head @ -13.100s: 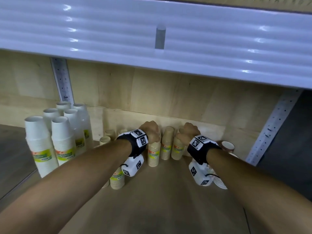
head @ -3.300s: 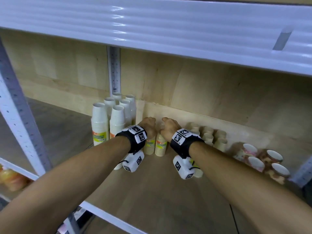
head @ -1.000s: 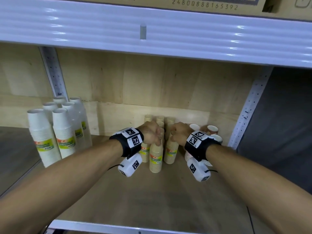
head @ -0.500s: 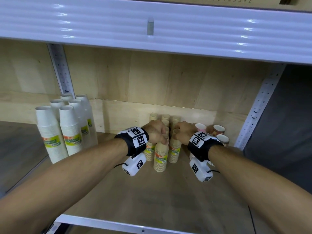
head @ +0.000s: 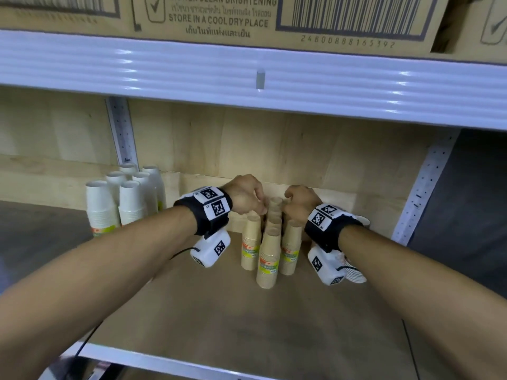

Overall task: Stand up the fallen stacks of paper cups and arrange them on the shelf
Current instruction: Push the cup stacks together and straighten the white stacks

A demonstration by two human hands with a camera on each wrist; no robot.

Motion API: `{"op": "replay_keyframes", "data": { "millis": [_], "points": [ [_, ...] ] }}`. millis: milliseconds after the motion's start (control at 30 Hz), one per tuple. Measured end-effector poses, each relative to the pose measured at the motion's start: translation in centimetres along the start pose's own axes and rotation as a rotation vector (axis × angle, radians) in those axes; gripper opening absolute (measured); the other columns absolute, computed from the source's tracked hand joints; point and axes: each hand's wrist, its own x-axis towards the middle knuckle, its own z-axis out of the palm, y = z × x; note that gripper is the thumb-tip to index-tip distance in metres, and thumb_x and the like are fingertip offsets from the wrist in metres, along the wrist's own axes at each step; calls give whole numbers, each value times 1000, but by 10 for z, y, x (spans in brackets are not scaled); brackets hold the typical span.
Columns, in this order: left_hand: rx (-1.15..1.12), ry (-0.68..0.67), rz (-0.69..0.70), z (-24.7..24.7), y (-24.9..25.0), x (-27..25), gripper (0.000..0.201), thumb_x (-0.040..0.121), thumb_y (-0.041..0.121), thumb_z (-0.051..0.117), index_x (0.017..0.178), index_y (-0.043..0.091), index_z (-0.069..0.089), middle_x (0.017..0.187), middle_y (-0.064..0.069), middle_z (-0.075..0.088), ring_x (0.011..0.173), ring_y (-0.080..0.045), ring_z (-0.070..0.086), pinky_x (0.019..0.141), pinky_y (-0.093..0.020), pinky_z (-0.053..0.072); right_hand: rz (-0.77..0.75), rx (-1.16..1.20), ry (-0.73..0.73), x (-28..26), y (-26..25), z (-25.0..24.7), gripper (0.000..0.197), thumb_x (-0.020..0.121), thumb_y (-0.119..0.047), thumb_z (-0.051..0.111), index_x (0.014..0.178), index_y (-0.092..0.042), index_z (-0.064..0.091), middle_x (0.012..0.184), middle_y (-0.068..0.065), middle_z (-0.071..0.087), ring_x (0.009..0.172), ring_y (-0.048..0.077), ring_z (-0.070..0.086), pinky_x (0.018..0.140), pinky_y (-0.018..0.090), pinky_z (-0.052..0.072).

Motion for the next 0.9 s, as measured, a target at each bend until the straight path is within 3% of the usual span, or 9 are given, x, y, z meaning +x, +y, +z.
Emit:
{"op": "replay_keyframes", "data": {
  "millis": [167,400,500,600,700,800,900],
  "points": [
    [4,104,-29,-57,-13,-15,33,79,32,80,105,18,65,90,-4,67,69,-14,65,59,-25,54,-115,-1,20,10,-40,1,40,88,-28,63,124,-11,59,125,9,59,111,24,57,84,26,44],
    [-6,286,-102,-139,-50,-58,30,78,28,81,103,15,68,86,-3,67,70,-16,65,64,-29,58,-300,42,-15,11,-118,15,41,89,-30,62,127,-14,60,125,7,60,112,25,58,95,33,49],
    [53,353,-146,-164,-70,-81,28,80,30,79,102,17,67,90,-5,69,68,-14,64,56,-25,53,-370,80,-33,9,-151,24,35,89,-31,61,120,-13,61,113,5,62,102,25,61,89,36,52],
    [63,399,-215,-181,-95,-103,28,79,32,80,100,18,70,93,-10,71,74,-20,66,67,-31,58,-436,113,-39,6,-181,36,30,90,-32,60,115,-15,60,101,-1,57,91,22,58,75,28,46],
    [75,436,-279,-189,-119,-123,29,79,34,79,101,16,71,85,-6,69,71,-22,63,67,-31,56,-468,144,-67,1,-206,49,39,91,-36,60,123,-15,57,114,4,61,99,24,60,80,29,48],
    [44,441,-345,-189,-142,-140,28,82,37,77,101,18,70,84,-2,64,70,-19,59,64,-32,55,-509,190,-100,-4,-225,64,39,92,-35,60,124,-13,56,117,6,64,100,24,62,74,27,44],
    [-49,411,-399,-184,-165,-151,29,80,39,78,96,18,69,91,-11,67,76,-22,61,65,-35,56,-506,234,-105,-8,-239,76,45,92,-38,60,129,-14,54,126,6,62,108,27,61,80,30,49]
  ]
}}
